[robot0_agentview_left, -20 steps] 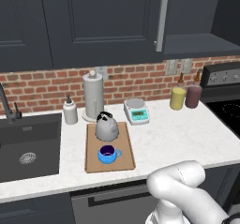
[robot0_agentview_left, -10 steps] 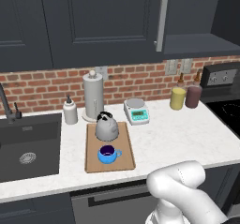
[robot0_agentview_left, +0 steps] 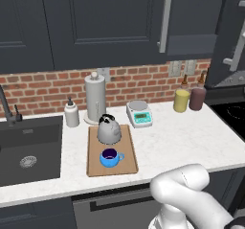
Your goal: Pick the kettle from the counter and place it on the tray. Then pick the mug from the cabinet and place it on the tray. Then close the cabinet doors.
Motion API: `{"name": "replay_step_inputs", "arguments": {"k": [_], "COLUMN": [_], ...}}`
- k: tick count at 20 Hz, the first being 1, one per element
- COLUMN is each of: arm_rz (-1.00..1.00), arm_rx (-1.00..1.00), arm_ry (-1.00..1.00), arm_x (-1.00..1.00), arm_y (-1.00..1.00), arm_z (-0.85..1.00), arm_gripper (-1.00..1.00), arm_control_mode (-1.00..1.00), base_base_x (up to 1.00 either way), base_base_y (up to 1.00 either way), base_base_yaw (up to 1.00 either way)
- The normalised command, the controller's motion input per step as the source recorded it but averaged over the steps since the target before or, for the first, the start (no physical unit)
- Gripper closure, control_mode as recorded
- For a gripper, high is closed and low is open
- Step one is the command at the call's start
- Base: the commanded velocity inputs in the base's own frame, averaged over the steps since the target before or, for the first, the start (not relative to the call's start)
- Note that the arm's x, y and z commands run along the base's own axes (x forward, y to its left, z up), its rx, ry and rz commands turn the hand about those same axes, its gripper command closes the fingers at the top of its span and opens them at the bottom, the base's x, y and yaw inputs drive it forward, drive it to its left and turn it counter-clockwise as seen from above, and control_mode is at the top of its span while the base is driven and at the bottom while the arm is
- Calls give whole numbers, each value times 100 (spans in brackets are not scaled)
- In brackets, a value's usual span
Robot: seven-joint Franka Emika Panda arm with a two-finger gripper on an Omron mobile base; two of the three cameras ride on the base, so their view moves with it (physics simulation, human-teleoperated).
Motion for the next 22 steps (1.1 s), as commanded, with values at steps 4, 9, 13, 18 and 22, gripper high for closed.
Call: {"name": "replay_step_inputs", "arguments": {"k": [4, 9, 13, 18, 22], "arm_rz": [10, 7, 0, 0, -9], "arm_rx": [0, 0, 0, 0, 0], "arm_ry": [3, 2, 3, 2, 4], "arm_x": [100, 100, 100, 92, 74], "arm_y": [42, 36, 20, 12, 1], "arm_z": [-14, -12, -13, -12, -8], "arm_gripper": [-100, -100, -100, -100, -100], "arm_control_mode": [-100, -100, -100, -100, -100], "base_base_x": [0, 0, 0, 0, 0], "base_base_y": [0, 0, 0, 0, 0], "base_base_yaw": [0, 0, 0, 0, 0]}}
